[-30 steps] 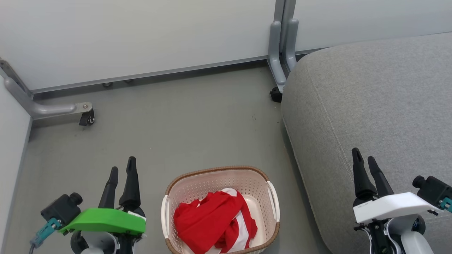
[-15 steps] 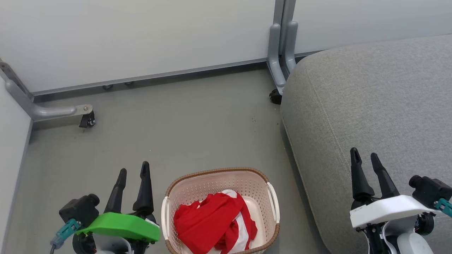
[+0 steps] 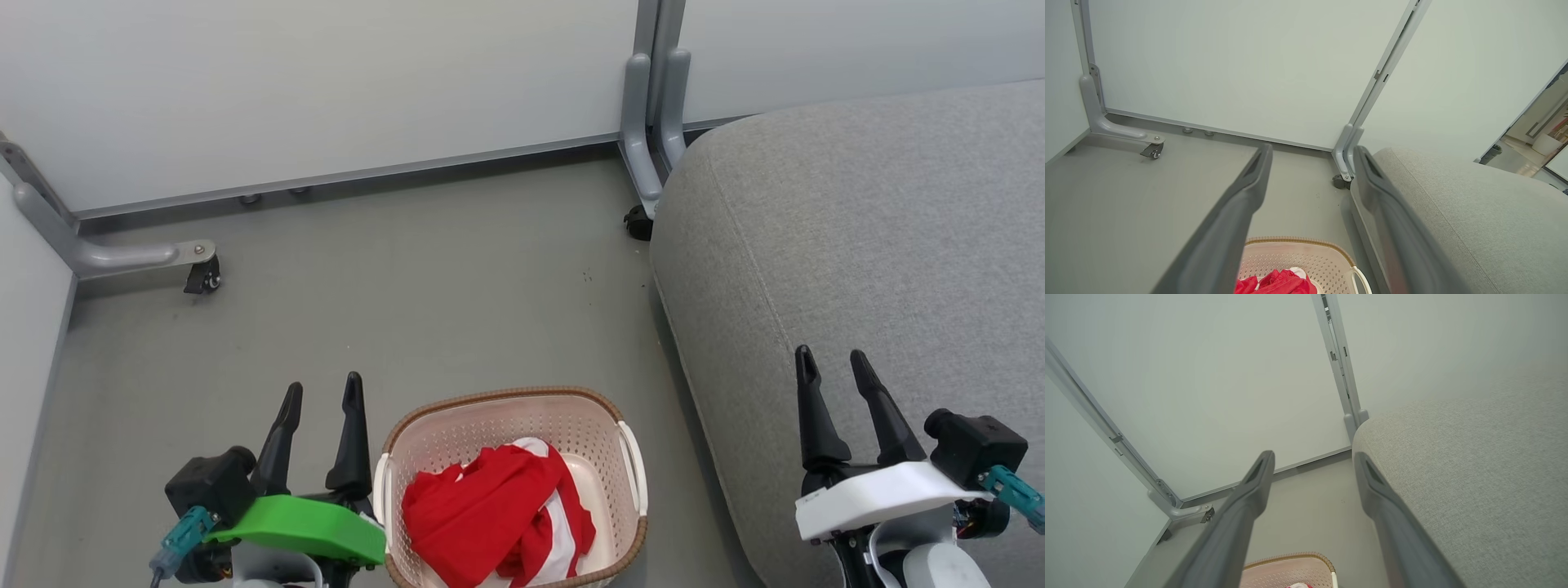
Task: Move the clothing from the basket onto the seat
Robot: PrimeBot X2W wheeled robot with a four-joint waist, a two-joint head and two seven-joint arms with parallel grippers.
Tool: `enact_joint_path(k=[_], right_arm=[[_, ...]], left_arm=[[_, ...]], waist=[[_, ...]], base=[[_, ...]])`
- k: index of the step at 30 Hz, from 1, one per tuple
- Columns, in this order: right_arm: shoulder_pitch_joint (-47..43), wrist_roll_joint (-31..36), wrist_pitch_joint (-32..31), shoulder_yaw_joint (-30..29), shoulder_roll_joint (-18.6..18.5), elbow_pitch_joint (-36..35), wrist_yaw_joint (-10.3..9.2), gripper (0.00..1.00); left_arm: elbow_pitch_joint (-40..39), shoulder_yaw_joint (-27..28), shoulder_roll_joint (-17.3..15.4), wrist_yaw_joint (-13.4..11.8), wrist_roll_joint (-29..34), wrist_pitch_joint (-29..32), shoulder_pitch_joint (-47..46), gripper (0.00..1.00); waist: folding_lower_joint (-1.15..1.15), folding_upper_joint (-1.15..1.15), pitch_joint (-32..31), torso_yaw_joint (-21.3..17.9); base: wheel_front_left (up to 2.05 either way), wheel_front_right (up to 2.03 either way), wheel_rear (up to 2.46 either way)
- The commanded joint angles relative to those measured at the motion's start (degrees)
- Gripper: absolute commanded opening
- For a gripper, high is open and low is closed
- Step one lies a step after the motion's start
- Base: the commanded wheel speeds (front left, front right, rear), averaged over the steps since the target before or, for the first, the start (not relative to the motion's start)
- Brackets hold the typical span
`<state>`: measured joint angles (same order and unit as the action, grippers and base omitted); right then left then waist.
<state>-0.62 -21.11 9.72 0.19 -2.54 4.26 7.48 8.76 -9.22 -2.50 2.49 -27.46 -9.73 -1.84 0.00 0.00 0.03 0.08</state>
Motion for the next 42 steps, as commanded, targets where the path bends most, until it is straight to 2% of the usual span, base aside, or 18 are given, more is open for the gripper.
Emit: enact_joint_path(k=[1,17,42], right_arm=[[0.0,1.6,0.5,0.1,-0.3,-0.8,0.01,1.00],[-0.6,10.0,2.6,0.7,-0.4,-1.8,0.02,1.00],[-1.5,18.6,5.3,0.3,-0.4,-2.7,0.01,1.00]], left_arm=[[-0.6,-0.2,-0.4,-0.4,1.6,-0.5,0.1,1.00],[-1.0,-2.5,-0.5,-1.1,9.9,-2.6,-0.1,1.00],[-1.1,-5.1,-0.5,-0.9,20.4,-5.2,0.5,1.00]], waist=[[0.00,0.00,0.1,0.0],[0.00,0.00,0.3,0.0],[0.00,0.00,-0.4,0.3]], base=[[0.00,0.00,0.00],[0.00,0.00,0.00],[0.00,0.00,0.00]])
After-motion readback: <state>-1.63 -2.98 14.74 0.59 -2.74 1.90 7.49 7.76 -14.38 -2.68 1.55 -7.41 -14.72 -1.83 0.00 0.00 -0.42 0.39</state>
